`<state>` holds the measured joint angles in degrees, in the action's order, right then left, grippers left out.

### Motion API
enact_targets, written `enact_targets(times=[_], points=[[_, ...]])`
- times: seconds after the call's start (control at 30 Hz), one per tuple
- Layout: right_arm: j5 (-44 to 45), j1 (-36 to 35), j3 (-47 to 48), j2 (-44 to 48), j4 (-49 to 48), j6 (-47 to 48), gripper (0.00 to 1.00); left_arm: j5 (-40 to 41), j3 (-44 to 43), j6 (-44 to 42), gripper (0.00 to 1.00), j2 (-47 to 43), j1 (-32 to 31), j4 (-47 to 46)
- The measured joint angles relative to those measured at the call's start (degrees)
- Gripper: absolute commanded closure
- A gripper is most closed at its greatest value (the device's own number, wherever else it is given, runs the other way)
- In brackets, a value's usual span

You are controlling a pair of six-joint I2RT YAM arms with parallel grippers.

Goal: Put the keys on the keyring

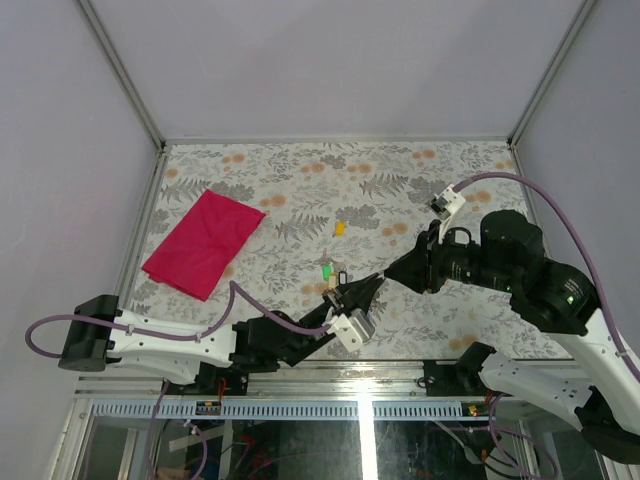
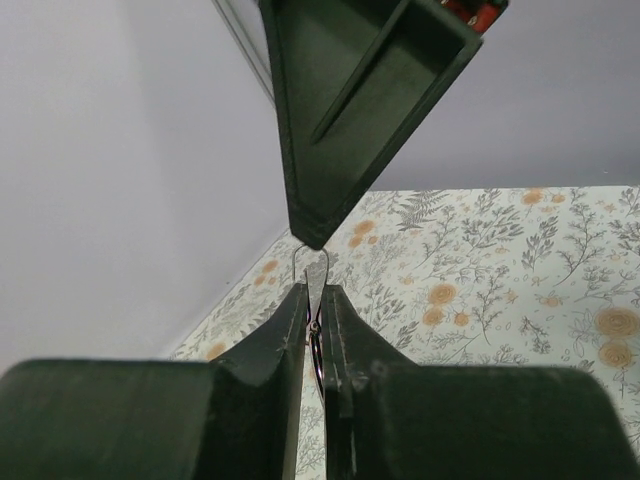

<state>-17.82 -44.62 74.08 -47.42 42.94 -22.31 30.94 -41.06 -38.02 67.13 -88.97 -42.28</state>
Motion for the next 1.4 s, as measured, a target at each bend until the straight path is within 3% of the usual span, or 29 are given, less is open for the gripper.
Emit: enact_targets(times=[0.13,0.63,1.0,1.4], points=[[1.38,0.0,0.04,1.46,0.0,0.52,0.59,0.83,0.0,-0.13,1.0,0.0,0.0,0.35],[6.47,0.0,0.11,3.15,0.11,3.39,0.58,3.04,-0.04,-0.63,1.0,-0.11,-0.02,4.31],[0.66,0.0,-2.8,1.81,-0.52,3.43,0.5,3.26,-0.59,-1.25,1.0,-2.25,-0.02,11.26],[-2.21,0.0,-6.03,-0.96,-4.74,1.73,0.61,3.41,-1.38,-1.25,1.0,-2.16,-0.04,11.74]])
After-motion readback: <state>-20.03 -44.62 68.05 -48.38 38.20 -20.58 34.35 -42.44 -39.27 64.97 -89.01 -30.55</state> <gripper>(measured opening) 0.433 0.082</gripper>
